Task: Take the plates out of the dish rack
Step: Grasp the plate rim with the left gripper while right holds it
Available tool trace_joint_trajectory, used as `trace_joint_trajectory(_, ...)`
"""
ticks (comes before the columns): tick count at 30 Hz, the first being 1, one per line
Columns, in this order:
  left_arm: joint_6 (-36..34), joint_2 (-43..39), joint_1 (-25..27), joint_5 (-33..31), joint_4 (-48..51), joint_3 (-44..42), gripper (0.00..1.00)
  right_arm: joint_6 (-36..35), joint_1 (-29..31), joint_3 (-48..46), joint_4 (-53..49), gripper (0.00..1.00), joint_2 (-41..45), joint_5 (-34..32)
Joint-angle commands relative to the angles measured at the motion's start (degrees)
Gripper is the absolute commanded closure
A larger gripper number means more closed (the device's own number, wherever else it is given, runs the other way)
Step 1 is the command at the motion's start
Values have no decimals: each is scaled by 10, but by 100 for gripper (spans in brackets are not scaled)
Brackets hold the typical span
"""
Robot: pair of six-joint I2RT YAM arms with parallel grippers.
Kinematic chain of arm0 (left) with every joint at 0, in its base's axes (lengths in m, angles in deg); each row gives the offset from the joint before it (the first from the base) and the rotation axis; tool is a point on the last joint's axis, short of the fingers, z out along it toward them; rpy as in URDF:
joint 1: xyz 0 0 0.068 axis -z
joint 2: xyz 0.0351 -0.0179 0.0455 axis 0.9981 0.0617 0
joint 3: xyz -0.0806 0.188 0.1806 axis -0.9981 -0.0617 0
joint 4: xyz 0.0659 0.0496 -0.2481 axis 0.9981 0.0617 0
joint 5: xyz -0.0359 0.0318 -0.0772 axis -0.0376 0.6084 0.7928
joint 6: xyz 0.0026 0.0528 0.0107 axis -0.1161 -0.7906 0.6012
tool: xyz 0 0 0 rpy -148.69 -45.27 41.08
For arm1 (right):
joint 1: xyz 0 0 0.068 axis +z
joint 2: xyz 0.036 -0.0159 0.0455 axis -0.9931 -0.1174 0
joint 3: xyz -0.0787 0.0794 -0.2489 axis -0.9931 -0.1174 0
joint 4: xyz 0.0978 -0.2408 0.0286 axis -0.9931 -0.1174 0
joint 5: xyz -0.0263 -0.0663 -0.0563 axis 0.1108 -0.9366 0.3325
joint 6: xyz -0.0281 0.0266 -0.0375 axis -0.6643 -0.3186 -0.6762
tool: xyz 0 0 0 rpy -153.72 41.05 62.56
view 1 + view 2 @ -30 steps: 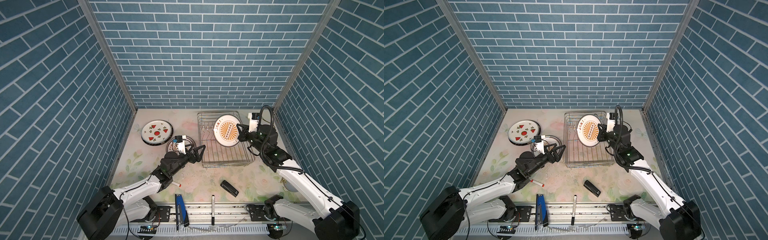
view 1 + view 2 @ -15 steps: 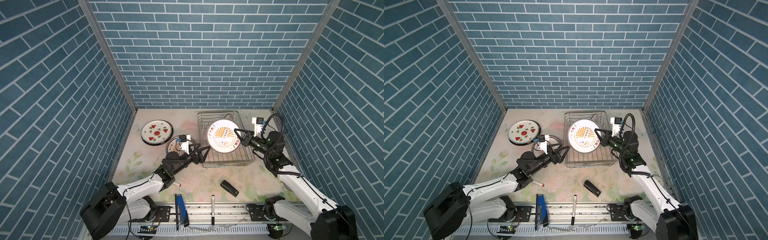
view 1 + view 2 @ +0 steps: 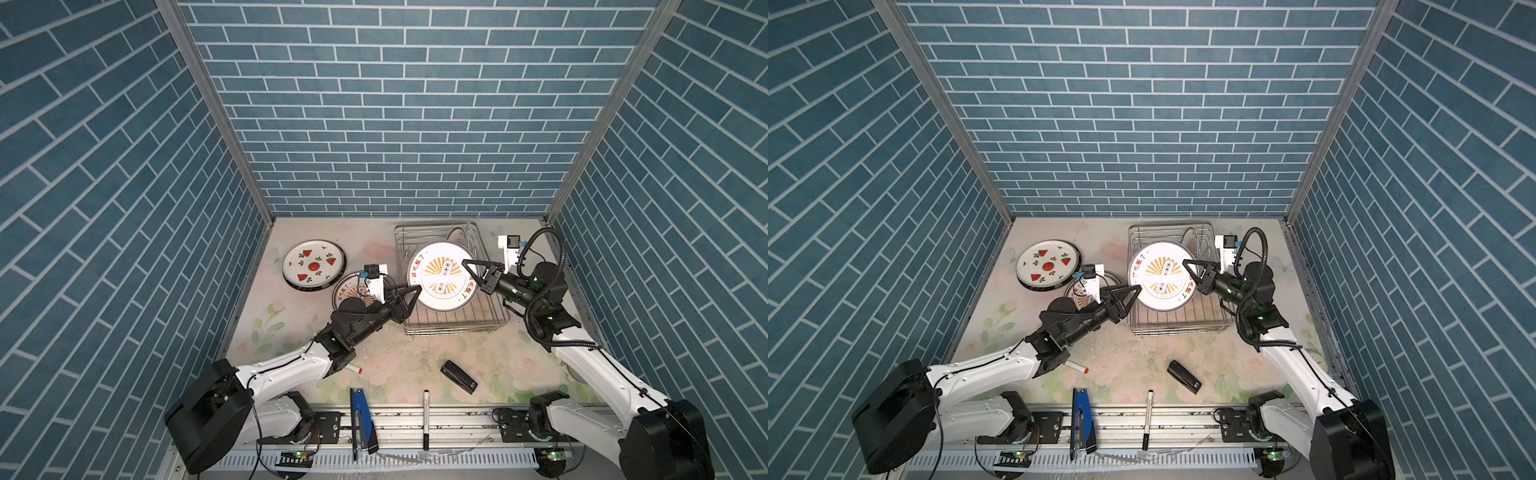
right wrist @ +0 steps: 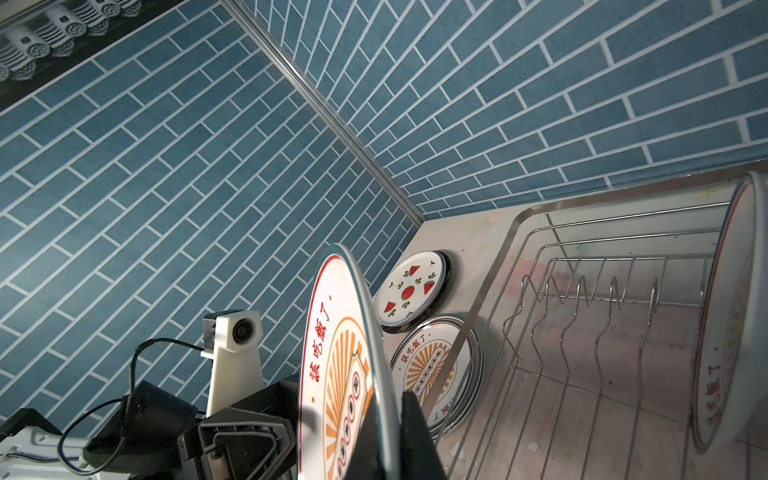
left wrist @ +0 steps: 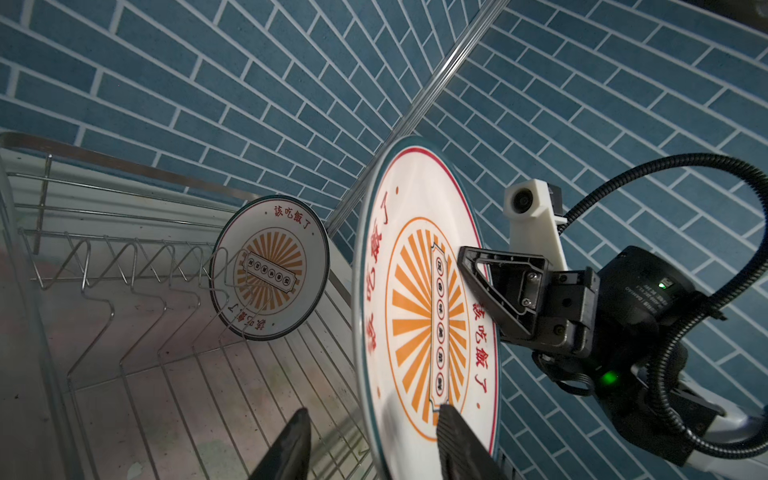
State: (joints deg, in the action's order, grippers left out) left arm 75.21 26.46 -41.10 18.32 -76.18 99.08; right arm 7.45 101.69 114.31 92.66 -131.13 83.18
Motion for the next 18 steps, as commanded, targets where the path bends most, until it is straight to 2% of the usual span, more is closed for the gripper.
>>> trace_joint_trajectory(1, 1, 9, 3, 5, 0, 20, 59, 19, 0, -9, 45, 100, 2, 13)
trace_joint_trajectory(4, 9, 22, 3, 13, -2, 28, 66, 16, 0, -8, 45, 100, -3, 13)
trace_joint_trajectory(10, 21, 53, 3, 30, -24, 40, 64, 14, 0, -5, 43, 100, -8, 18)
trace_joint_trajectory(18, 28, 66, 3, 36, -25, 46, 82, -3, 0, -5, 20, 100, 1, -4)
